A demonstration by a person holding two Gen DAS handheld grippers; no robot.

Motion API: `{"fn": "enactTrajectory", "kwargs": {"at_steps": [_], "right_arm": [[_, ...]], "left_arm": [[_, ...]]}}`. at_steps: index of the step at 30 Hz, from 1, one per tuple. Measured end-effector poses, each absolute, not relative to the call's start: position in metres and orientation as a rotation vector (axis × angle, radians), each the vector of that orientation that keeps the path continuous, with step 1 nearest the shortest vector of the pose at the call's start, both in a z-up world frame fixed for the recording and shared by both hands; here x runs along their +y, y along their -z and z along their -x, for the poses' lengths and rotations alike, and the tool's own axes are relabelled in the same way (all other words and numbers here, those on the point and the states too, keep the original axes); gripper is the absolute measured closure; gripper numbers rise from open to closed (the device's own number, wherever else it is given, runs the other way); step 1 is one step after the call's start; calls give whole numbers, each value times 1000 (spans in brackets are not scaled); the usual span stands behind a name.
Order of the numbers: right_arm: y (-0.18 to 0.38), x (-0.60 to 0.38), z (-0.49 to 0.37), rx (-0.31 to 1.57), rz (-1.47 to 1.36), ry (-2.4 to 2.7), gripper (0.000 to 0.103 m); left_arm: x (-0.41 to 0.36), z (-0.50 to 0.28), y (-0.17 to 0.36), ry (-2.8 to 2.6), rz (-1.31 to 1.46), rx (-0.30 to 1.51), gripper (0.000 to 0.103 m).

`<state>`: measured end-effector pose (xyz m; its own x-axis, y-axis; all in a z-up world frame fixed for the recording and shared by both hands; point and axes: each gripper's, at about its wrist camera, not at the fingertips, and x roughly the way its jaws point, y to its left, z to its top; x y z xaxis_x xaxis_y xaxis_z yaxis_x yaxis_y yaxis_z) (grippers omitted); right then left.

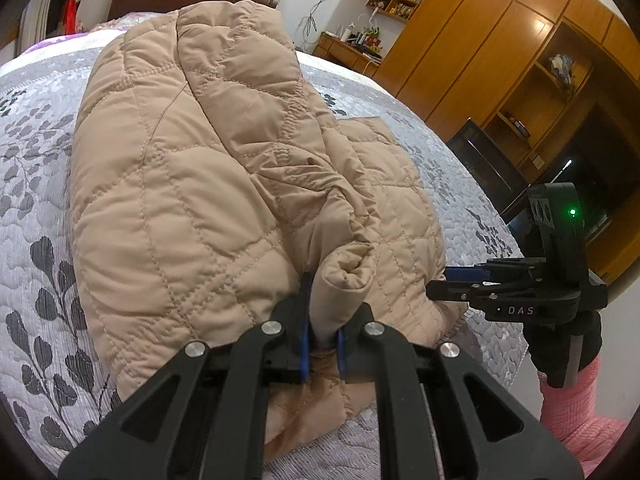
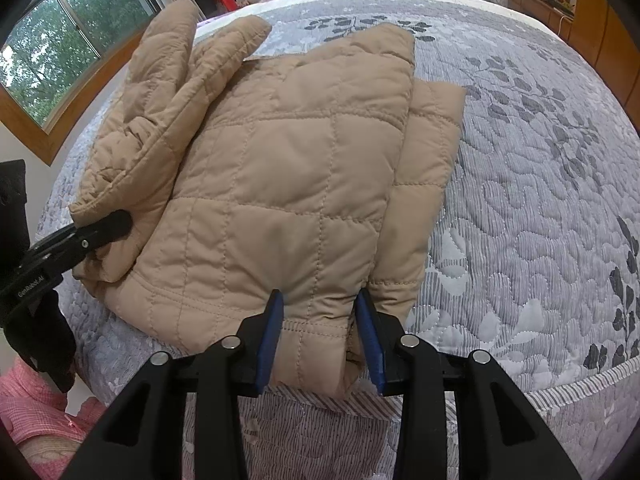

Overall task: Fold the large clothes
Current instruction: 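Lift the held side with the left tool and fold it across the coat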

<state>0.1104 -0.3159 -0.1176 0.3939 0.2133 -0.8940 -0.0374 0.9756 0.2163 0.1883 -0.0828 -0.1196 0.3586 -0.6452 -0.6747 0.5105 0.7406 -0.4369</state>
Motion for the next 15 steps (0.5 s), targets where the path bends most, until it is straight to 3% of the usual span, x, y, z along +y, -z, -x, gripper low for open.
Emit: {"fn": "enactTrajectory", "kwargs": {"at_steps": [7,10,13,15], "right_arm": [[119,-316,-113,1166,-163,-159,64],[113,-316,-113,1169,-161,-159,64],[105,-314,-113,1167,-139,-151,64],[97,-313,-113,1159,-126,-145,62]], "left_arm": [[-79,-186,113,766,169,952,91],[-70,-180,103,807,195,969,83],[-54,-171,90,854,248,980,63],[-40,-167,81,880,297,985,63]]}}
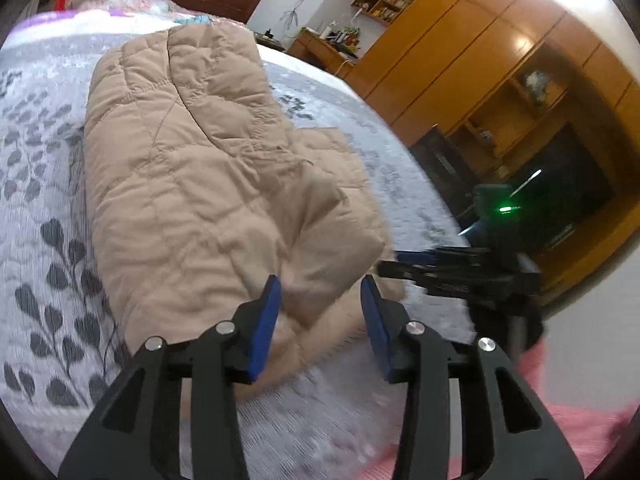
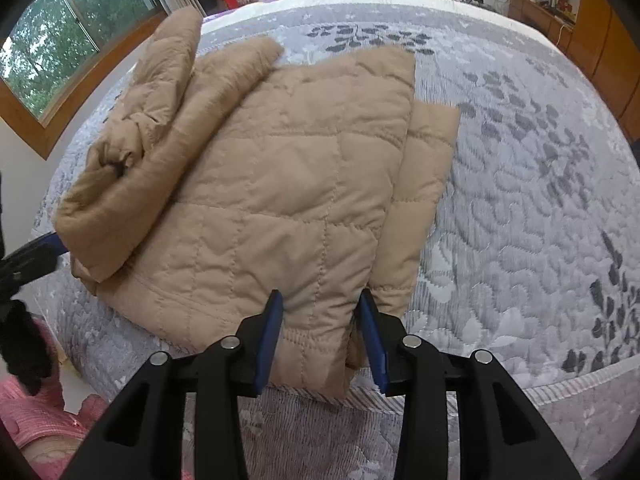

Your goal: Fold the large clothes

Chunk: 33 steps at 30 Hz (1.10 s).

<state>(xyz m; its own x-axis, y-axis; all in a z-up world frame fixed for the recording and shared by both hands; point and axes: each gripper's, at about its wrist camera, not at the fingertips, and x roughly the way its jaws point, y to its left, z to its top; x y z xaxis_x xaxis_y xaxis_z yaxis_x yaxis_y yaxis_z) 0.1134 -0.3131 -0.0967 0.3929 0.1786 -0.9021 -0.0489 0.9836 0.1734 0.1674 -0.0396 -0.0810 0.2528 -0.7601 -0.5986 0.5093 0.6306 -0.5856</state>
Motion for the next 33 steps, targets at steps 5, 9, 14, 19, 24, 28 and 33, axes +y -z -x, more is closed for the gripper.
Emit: {"fn": "enactTrajectory", "kwargs": {"at_steps": [5,9,14,19,24,28,33], "right_arm": [[68,-311,-118,1118,-134,-154,56],[37,-298,-135,1102,-191,-240,40],[15,-267,-159,1127,-219,-335,24],[26,-238,-180,1203,-210,-386,23],[47,-227,-194,1259,-226,-392,23],[63,-222,-207,1303,-253,-416,36],[68,-217,-214,1290,-250,-451,80]], "left_arm": [[-10,-172,60,751,290,951,63],[-2,-195,58,515,194,957,63],[-10,-219,70,427,141,1017,63],[-11,-227,73,394,127,1029,63],[-10,-230,74,382,126,1023,62],[-9,-232,76,375,118,1012,61],[1,-232,72,338,125,987,61]]}}
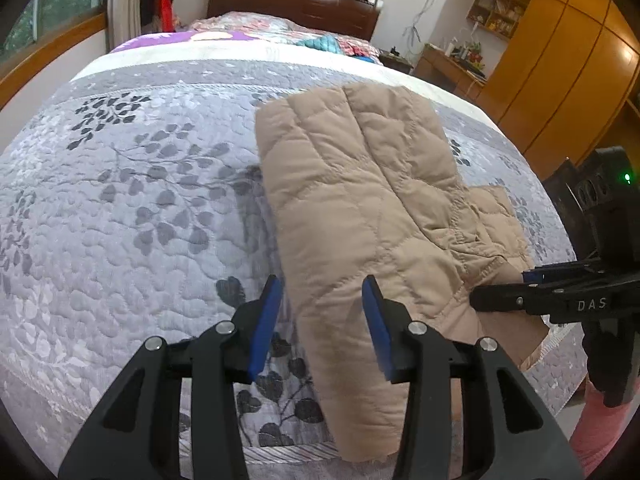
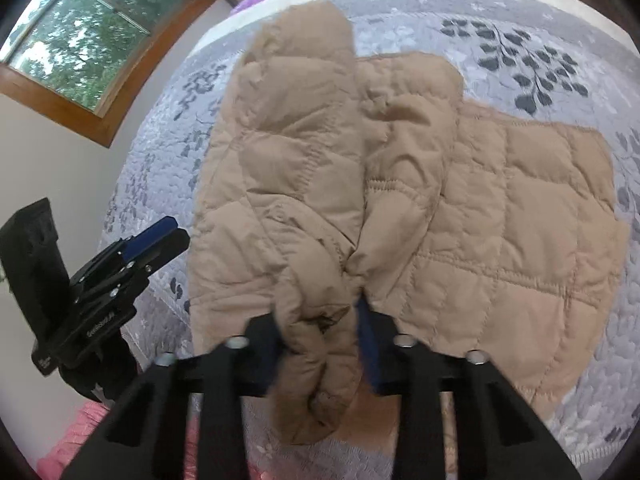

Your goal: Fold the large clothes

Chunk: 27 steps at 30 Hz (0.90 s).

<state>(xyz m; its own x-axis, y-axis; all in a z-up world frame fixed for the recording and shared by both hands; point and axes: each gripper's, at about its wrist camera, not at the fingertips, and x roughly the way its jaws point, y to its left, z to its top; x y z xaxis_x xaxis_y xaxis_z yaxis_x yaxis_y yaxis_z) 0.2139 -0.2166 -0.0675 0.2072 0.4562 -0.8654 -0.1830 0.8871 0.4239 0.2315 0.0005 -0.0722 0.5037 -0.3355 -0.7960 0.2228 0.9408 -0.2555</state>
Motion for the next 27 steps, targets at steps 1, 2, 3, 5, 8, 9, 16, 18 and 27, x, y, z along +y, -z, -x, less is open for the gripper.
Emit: {"fn": "enactTrajectory", "kwargs": {"at_steps": [1,2,3,5,8,9,16,18,27], "right_arm": [[63,-216,-211,1272,-240,-459,82],[55,-216,-205,1243,-226,-466,84],[49,-216,-201,1219,-212,-469,85],[32,-219,-190,1167,-184,-468,86],[7,-230,-170,1094,-161,-456,86],[1,-234,-164,1074,-156,-448,86],[-19,-279,-129,996,-180,-365,86],[-13,-290,-123,998,-190,-345,86],[44,-342,-115,1061,-320,-270,86]], "left_arm": [[3,-232,71,337,133,987,61],[6,-232,70,329,142,983,61],[7,-232,68,326,146,979,61],[9,-230,62,334,158,963,61],[2,-224,52,360,152,934,61],[-2,-222,49,370,147,925,61],[-42,-215,42,467,105,913,61],[-53,-213,45,488,92,921,61],[-85,-212,69,535,46,975,61]]}}
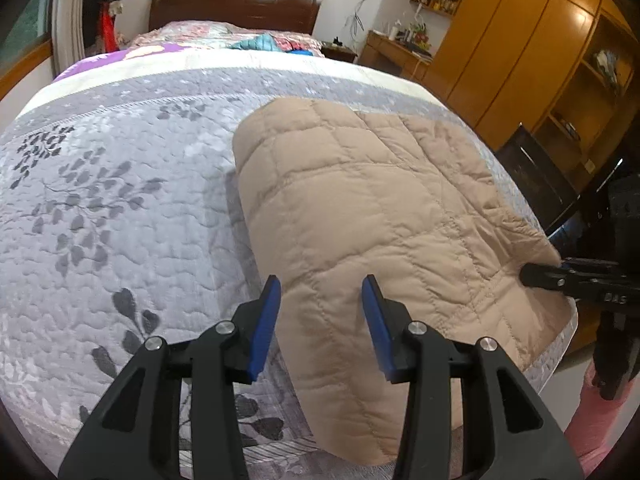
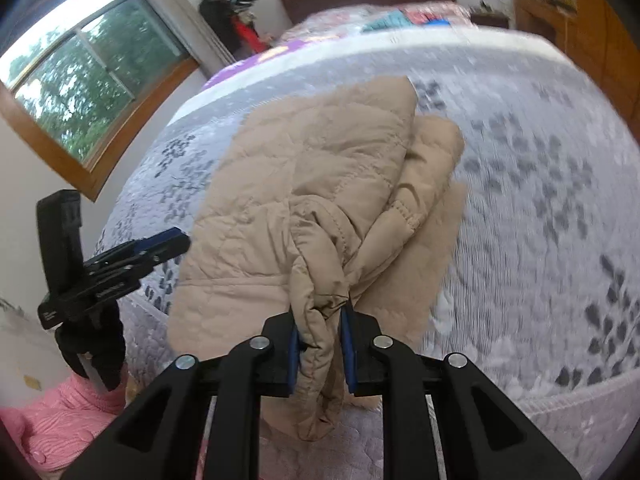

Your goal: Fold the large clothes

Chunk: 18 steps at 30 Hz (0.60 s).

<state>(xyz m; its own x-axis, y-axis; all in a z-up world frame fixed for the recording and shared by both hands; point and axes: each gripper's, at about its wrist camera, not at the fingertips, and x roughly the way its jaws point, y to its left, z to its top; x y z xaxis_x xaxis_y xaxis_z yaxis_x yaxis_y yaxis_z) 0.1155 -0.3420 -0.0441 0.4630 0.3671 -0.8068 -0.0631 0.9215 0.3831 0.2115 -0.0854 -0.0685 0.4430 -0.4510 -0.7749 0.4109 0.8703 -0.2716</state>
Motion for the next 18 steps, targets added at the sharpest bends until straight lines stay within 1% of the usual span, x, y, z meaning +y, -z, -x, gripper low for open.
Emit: {"fn": "enactTrajectory", "kwargs": {"at_steps": [8,18], "right_arm": [[88,-351,-113,1108,-359,-253,83],[108,-333,-119,1132,-273,-192,79]], "left_arm": [[-97,-209,82,532,9,987,58],[-102,-211,97,517,-13,996,56]]}}
